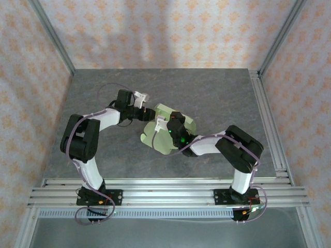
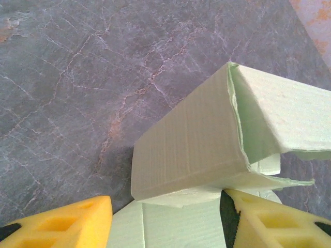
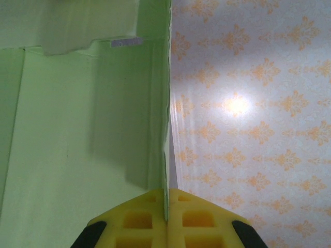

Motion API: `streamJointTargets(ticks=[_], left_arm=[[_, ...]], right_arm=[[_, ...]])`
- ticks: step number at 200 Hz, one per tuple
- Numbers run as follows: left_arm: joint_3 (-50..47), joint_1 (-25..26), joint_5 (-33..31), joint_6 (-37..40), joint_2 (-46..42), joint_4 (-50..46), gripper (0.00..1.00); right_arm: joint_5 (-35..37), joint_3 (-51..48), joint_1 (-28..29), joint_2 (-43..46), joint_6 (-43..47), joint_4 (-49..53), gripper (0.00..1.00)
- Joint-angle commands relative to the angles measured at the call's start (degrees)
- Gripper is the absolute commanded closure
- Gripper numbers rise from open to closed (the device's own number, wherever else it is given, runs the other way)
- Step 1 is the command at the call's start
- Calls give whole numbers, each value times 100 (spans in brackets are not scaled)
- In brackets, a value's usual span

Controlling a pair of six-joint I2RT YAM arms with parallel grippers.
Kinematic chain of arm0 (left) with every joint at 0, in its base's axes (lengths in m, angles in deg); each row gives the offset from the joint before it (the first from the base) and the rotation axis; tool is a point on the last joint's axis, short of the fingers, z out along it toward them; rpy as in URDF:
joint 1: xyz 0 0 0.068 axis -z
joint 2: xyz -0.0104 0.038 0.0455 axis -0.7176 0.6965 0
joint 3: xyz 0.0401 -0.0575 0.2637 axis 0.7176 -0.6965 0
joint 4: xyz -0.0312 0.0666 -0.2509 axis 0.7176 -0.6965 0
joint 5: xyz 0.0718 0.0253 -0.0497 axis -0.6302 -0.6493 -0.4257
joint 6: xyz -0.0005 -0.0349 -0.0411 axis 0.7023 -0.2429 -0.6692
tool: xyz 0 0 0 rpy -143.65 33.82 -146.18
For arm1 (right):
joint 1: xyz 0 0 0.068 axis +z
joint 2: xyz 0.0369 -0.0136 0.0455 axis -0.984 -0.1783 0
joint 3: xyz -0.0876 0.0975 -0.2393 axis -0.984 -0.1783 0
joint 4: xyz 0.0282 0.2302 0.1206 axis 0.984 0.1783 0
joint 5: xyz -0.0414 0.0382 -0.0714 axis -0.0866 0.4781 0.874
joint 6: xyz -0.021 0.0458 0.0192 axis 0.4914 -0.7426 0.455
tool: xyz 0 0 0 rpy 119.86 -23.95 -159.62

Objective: Fold the paper box

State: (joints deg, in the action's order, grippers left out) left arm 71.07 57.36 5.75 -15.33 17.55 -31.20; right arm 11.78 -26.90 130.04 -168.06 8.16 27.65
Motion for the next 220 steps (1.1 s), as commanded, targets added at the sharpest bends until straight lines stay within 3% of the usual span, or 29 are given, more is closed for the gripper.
streamJointTargets(ticks=[1,121,220], left_arm=[[152,94,129,185,61,-182,41],[375,258,134,135,268,-183,41],[525,340,77,4,441,-77,49]], right_arm=[[56,108,-21,6,-178,138,96],[-251,319,-21,241,-995,1484,97],[-576,531,-21,434,-1629,2305,96]])
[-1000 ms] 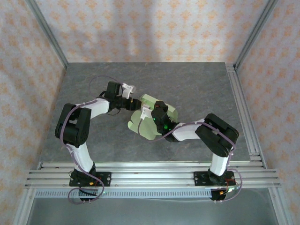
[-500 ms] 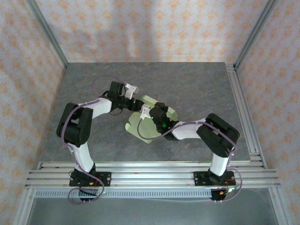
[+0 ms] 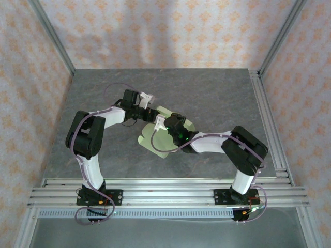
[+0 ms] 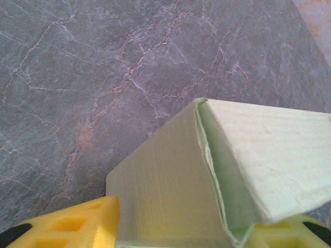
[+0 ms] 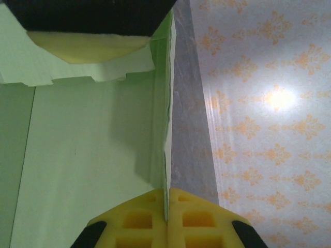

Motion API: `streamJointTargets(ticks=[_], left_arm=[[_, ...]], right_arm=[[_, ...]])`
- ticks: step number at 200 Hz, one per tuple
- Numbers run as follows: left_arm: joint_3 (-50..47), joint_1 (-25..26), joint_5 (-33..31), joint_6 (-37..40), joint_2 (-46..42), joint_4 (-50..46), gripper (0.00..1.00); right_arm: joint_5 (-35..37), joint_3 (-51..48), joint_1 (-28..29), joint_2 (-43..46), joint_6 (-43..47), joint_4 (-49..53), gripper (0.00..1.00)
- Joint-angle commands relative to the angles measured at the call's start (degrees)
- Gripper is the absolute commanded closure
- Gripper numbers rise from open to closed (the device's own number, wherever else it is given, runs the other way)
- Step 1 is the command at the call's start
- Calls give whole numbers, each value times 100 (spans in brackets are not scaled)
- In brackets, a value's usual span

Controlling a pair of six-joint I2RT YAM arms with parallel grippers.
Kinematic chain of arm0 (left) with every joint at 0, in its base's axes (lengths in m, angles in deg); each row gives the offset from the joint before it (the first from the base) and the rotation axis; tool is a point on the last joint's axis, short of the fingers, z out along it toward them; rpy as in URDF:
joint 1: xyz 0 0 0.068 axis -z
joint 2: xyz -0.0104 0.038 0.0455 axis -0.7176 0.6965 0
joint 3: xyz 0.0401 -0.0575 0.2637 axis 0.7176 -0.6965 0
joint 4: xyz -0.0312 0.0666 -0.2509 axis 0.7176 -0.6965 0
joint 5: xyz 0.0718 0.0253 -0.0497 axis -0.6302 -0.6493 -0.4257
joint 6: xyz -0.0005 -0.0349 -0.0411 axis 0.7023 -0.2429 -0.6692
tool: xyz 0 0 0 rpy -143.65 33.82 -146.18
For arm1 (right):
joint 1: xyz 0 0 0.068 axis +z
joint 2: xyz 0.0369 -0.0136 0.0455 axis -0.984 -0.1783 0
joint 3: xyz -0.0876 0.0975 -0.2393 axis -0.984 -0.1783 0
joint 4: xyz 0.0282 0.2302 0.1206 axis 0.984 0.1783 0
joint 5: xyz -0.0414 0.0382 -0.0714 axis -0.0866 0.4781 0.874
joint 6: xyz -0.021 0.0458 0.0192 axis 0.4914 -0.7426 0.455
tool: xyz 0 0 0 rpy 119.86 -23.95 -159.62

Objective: Fold the paper box

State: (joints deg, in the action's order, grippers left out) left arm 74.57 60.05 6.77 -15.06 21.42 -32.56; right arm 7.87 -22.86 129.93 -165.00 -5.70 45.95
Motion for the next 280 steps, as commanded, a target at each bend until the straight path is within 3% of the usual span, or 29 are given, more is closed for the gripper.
streamJointTargets(ticks=[1,50,67,120,145,167,205,239,280], left_arm=[[173,77,-32,-19,54,58,49],[85,101,-227,-14,29,74,58],[43,125,-151,10,-14,108,70],[48,232,-263,199,-70,-46,80],[57,281,-389,302,-87,-117,81],[63,303,-516,320,-94,-110,83],[22,355,-757,325,-161,-57,84],[-93,454,-1081,314,-301,94,88],[-464,733,-1878,521,-643,465,94]], right_arm=[[-182,126,-10,124,-241,482,97],[-145,135,-10,146,-319,497,97],[-136,126,-10,151,-341,497,96],[-109,73,25,181,-482,484,93],[-107,57,25,287,-762,525,80],[-264,52,25,549,-1352,769,53],[-1252,-127,17,1356,-3004,1334,29],[-2137,-392,17,2259,-4534,1219,23],[-2110,-570,-62,3334,-5666,1069,23]])
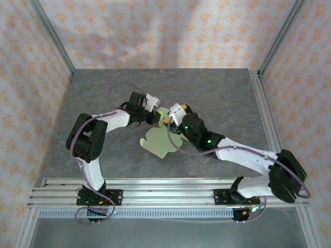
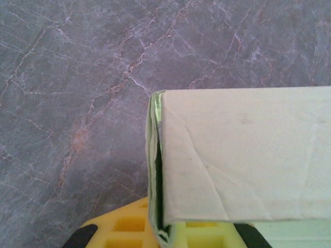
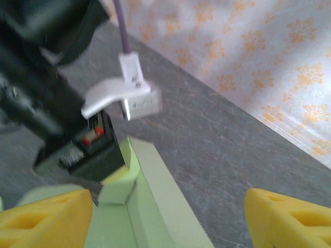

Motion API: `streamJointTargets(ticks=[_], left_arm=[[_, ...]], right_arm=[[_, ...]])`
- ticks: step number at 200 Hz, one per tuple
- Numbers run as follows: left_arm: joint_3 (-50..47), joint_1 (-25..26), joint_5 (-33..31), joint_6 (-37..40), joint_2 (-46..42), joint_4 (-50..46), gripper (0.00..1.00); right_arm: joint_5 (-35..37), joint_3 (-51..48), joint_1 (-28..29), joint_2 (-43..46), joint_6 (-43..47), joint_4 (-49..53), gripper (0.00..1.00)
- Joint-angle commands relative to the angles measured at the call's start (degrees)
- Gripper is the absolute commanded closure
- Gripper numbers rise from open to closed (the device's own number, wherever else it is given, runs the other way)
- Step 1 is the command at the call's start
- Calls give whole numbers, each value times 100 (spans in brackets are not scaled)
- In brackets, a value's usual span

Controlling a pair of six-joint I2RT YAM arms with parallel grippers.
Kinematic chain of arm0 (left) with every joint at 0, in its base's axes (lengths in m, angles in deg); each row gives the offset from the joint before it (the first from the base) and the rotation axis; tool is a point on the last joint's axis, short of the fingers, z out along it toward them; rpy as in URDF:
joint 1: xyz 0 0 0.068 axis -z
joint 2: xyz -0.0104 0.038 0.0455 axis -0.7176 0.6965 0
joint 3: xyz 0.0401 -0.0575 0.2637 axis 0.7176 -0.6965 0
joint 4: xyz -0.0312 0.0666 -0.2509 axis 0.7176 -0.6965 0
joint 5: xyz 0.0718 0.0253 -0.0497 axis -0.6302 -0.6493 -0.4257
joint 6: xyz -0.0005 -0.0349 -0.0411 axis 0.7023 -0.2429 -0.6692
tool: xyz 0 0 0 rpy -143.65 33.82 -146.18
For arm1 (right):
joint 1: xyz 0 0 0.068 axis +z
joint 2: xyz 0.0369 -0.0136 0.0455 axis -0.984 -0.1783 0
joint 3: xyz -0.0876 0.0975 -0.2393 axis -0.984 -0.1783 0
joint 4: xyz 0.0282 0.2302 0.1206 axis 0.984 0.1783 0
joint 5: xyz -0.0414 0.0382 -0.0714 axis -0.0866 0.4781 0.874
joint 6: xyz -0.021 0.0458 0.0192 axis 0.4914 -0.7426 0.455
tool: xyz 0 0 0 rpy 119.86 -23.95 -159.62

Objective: Fold the paper box

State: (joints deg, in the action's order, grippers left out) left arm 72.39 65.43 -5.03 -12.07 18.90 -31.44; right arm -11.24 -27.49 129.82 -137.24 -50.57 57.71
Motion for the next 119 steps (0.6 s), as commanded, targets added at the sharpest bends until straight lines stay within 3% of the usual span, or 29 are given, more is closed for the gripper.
streamJointTargets(ticks=[1,28,53,82,119], left_arm=[[-257,204,-732,226,-403,366,94],[-640,488,-1694,340,-726,753,97],[-894,573,-1986,295,-892,1062,97],[-1181,727,-2040,519,-1028,1283,97],[-1502,1019,-2020,678,-1044,1543,96]], right_arm=[[-197,-106,-56,594,-1204,-107,23],[49,143,-341,851,-2185,447,23],[-149,558,-868,634,-3343,1419,26],[-1204,975,-1548,113,-4284,2251,30],[-2471,1279,-1789,-681,-4387,2399,33]])
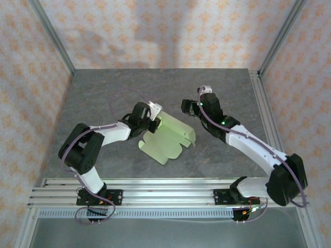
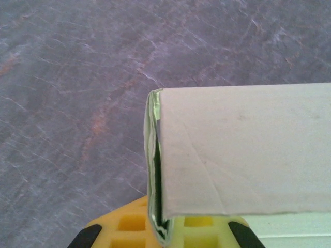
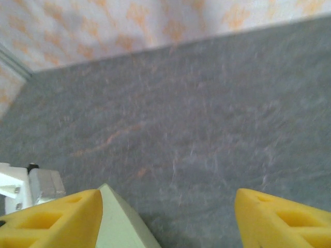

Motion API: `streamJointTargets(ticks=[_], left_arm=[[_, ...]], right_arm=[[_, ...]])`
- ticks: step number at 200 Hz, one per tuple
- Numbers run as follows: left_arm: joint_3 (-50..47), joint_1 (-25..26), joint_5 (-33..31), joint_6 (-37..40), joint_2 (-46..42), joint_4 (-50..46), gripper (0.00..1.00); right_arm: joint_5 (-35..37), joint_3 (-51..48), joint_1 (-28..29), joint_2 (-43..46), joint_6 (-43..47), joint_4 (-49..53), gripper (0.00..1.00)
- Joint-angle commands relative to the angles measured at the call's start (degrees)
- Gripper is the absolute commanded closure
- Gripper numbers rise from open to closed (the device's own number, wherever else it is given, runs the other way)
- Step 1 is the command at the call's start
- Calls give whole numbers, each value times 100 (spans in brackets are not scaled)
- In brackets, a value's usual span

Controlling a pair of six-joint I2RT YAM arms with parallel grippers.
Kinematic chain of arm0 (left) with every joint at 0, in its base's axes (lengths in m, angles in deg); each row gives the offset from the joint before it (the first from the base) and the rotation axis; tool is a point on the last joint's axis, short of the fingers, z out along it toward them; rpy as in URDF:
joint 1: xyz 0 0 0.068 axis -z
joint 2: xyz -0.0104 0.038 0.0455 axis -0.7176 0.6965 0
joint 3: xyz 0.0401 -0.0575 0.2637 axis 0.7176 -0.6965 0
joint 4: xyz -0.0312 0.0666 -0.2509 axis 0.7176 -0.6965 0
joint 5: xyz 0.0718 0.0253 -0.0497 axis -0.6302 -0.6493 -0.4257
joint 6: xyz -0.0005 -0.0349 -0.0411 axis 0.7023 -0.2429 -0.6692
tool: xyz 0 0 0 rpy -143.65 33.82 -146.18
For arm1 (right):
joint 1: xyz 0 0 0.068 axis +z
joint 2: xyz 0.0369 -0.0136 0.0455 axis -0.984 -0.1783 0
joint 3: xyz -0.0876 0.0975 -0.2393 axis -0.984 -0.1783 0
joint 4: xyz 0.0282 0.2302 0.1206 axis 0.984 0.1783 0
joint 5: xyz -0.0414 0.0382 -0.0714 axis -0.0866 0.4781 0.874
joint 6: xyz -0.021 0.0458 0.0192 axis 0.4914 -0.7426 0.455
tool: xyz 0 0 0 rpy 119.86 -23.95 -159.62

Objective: Fold the paper box

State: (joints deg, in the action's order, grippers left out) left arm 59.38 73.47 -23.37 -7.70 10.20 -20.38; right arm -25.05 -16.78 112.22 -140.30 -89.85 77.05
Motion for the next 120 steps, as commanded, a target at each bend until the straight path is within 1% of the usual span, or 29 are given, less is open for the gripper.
streamJointTargets(ticks=[1,19,46,58,81,120], left_arm=[[-209,225,-196,241,-172,452,96],[-236,341,-267,250,-90,537,96],[-239,415,-300,250,5,621,95],[-235,414,-302,267,19,616,95],[-291,416,-292,236,48,711,93],[-415,416,-234,-183,191,1206,91]], right_arm=[[-1133,215,-31,-396,-453,460,33],[-1663,388,-45,-812,-438,448,32],[-2151,591,-83,-1322,-469,241,33],[-2276,675,-100,-1500,-491,178,34],[-2254,714,-114,-1761,-571,125,37],[-2640,503,-141,-2032,-745,-140,39]])
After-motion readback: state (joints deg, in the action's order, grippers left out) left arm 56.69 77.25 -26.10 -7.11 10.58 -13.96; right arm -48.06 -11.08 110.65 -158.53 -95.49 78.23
